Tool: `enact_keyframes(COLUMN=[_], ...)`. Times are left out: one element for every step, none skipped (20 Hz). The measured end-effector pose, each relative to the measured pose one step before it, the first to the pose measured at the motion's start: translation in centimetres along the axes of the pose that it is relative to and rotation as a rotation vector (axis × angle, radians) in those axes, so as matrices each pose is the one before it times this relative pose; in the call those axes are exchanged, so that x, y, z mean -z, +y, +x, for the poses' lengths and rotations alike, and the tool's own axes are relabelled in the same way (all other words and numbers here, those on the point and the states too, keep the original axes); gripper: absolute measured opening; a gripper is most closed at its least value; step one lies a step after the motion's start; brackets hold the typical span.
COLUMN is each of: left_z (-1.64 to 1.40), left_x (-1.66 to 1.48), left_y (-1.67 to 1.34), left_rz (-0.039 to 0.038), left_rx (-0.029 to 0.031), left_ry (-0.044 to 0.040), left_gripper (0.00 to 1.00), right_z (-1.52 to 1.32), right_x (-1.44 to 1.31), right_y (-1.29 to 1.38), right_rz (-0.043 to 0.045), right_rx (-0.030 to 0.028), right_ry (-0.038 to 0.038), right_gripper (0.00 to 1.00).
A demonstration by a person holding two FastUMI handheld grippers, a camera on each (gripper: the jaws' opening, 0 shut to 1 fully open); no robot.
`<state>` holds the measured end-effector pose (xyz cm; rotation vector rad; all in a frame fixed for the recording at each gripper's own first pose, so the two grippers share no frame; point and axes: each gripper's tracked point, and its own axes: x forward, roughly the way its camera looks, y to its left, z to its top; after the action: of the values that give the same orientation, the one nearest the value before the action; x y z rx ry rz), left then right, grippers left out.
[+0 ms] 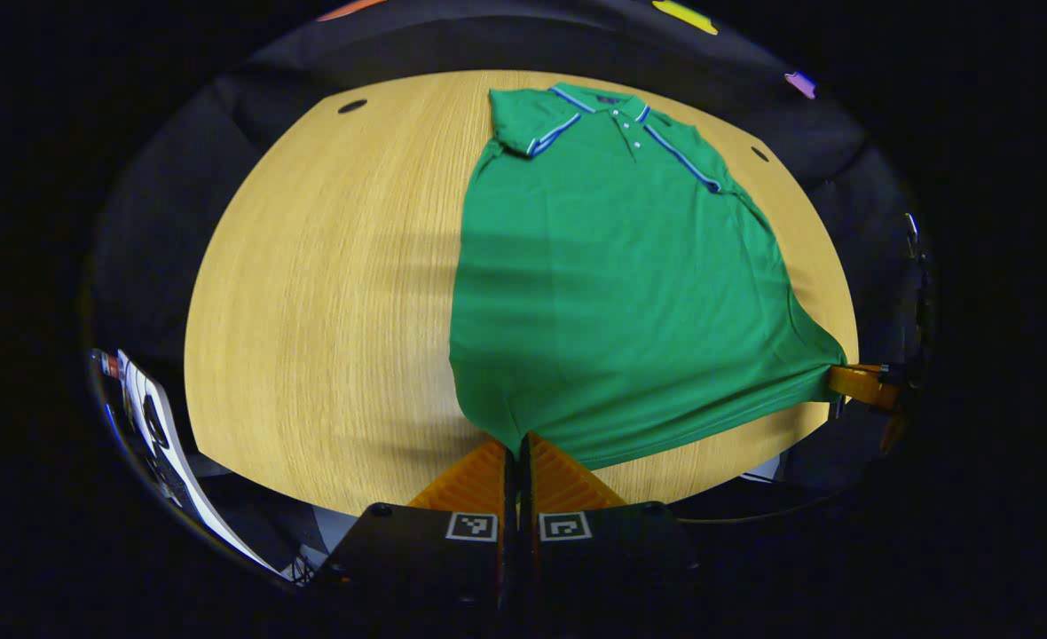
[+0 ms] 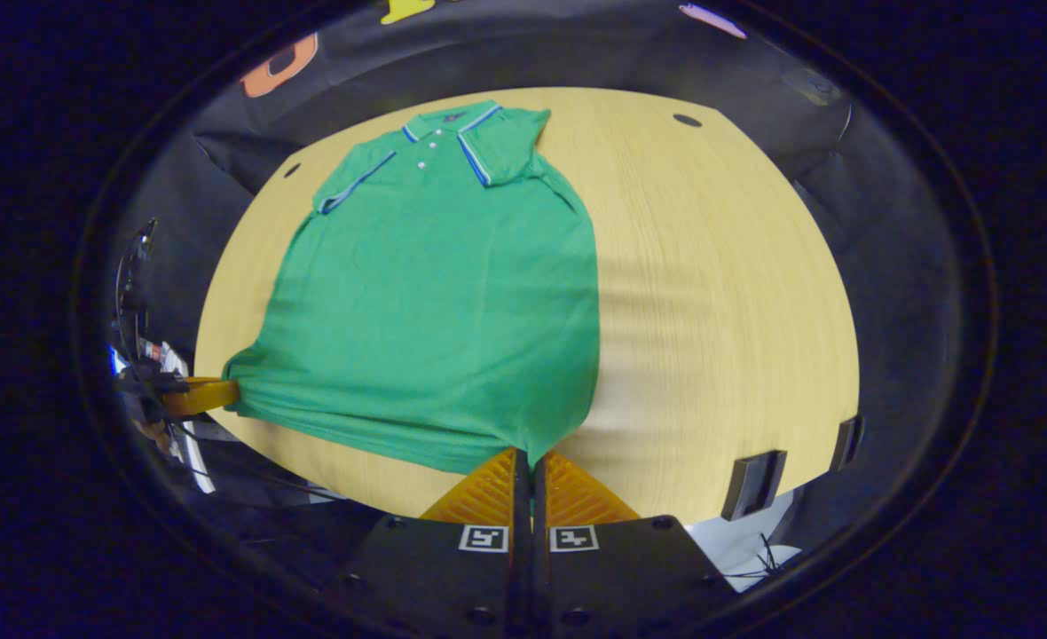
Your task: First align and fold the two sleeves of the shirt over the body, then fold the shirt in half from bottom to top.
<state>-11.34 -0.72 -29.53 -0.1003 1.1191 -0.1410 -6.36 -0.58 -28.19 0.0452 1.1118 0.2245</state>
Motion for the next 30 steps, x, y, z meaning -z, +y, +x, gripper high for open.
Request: enact_keyframes(left_z=[-0.627, -0.498, -0.178, -0.280, -0.325, -0.565, -0.310, -0.253, -0.214, -0.120, -0.142, 0.075, 0.307, 0.360, 0.491, 0.563, 0.692, 0.750, 0.887, 0.863, 1.014, 1.052, 0.943, 1.057, 1.195, 1.114, 1.213, 1.248, 1.220, 1.118], left_x=[-0.877, -1.067, -1.062, -1.110, -1.074, -1.286, -1.408, -1.498, -1.623, -1.587, -1.443, -1.668, -1.635, -1.408, -1.181, -0.863, -0.807, -0.876, -0.814, -0.660, -0.579, -0.447, -0.376, -0.607, -0.564, -0.818, -0.734, -0.704, -0.455, -0.276], left_y=[0.025, -0.089, -0.085, 0.168, -0.089, 0.012, 0.176, 0.175, 0.052, 0.276, 0.335, 0.191, 0.101, 0.301, 0.296, 0.324, 0.136, 0.135, 0.204, 0.206, 0.183, 0.114, 0.267, 0.329, 0.041, -0.143, 0.012, -0.120, 0.039, -0.051], left_rz=[0.01274, 0.00470, 0.00106, -0.00356, -0.00119, 0.00365, 0.00273, -0.00184, -0.00213, 0.00067, 0.00092, -0.00771, -0.00872, -0.00741, -0.00327, -0.00353, -0.00701, -0.00544, 0.00033, 0.00352, -0.00144, -0.00317, -0.00259, -0.00541, -0.01592, -0.01824, -0.01837, -0.01114, -0.00684, 0.00038], left_rx=[-0.00204, 0.00200, -0.00220, -0.01039, -0.00153, -0.00268, -0.00705, -0.00322, -0.00072, -0.01003, -0.00737, -0.00401, -0.00171, -0.00695, -0.00662, -0.00711, -0.00131, 0.00035, -0.00277, -0.00065, -0.00142, -0.00069, -0.00411, -0.00851, -0.00289, 0.00097, -0.00225, -0.00121, -0.00662, -0.00593], left_ry=[-0.02794, -0.02632, -0.02228, -0.01489, -0.01851, -0.02525, -0.02383, -0.02866, -0.03169, -0.02393, -0.02509, -0.03136, -0.03106, -0.02325, -0.01017, -0.00727, -0.00964, -0.01111, -0.01176, -0.00777, -0.00201, 0.00300, 0.00347, 0.00032, 0.00584, -0.00115, -0.00436, -0.00840, 0.00114, 0.00718], left_gripper=[0.03, 0.03, 0.03, 0.03, 0.03, 0.04, 0.03, 0.03, 0.03, 0.03, 0.03, 0.03, 0.03, 0.03, 0.03, 0.03, 0.03, 0.03, 0.03, 0.03, 0.03, 0.03, 0.03, 0.03, 0.03, 0.03, 0.03, 0.03, 0.03, 0.03], right_z=[-0.787, -0.722, -0.572, -0.592, -0.504, -0.479, -0.326, -0.248, -0.310, -0.091, 0.000, 0.139, 0.410, 0.377, 0.486, 0.567, 0.367, 0.710, 0.879, 1.010, 1.015, 1.067, 1.190, 1.298, 1.241, 1.207, 1.375, 1.323, 1.364, 1.319], right_x=[-0.795, -0.989, -0.994, -1.207, -1.267, -1.384, -1.383, -1.503, -1.465, -1.488, -1.265, -1.432, -1.389, -1.349, -1.267, -1.330, -1.377, -1.582, -1.144, -0.966, -0.674, -0.743, -0.778, -0.685, -0.593, -0.609, -0.526, -0.481, -0.304, -0.265], right_y=[0.251, 0.210, 0.342, 0.213, 0.229, 0.233, 0.191, 0.062, 0.086, 0.125, 0.170, 0.031, -0.010, -0.116, -0.079, -0.105, 0.028, 0.004, 0.078, 0.097, 0.096, 0.111, 0.207, -0.009, 0.087, 0.138, 0.067, -0.006, 0.146, -0.003], right_rz=[-0.00540, -0.00656, -0.00482, -0.00120, -0.00311, -0.00041, -0.00471, -0.00370, -0.00257, -0.00241, -0.00157, 0.00100, -0.00391, -0.00425, 0.00040, 0.00526, 0.00557, 0.00308, -0.00060, -0.00607, -0.00435, 0.00455, 0.00724, 0.00285, 0.00345, 0.00356, 0.00132, -0.00056, -0.00334, -0.00367], right_rx=[-0.00272, -0.00091, -0.00461, -0.00143, -0.00412, -0.00370, -0.00202, 0.00086, 0.00051, -0.00308, -0.00234, 0.00182, 0.00247, 0.00710, 0.01095, 0.01145, 0.00779, 0.00682, 0.00872, 0.00628, 0.00755, 0.00331, 0.00081, 0.00771, 0.00196, -0.00057, 0.00149, 0.00283, -0.00259, 0.00110], right_ry=[-0.02616, -0.02634, -0.02252, -0.02466, -0.02153, -0.02198, -0.02041, -0.02325, -0.02211, -0.01777, -0.01402, -0.02116, -0.01846, -0.01787, -0.02108, -0.01696, -0.02225, -0.02198, -0.02001, -0.00967, -0.00908, -0.00309, -0.00568, -0.00236, -0.00023, -0.00216, -0.00184, -0.00176, 0.00263, 0.00329], right_gripper=[0.02, 0.02, 0.02, 0.02, 0.02, 0.00, 0.00, 0.02, 0.02, 0.02, 0.02, 0.02, 0.02, 0.02, 0.02, 0.02, 0.02, 0.02, 0.02, 0.02, 0.02, 0.07, 0.00, 0.01, 0.02, 0.02, 0.02, 0.02, 0.02, 0.02])
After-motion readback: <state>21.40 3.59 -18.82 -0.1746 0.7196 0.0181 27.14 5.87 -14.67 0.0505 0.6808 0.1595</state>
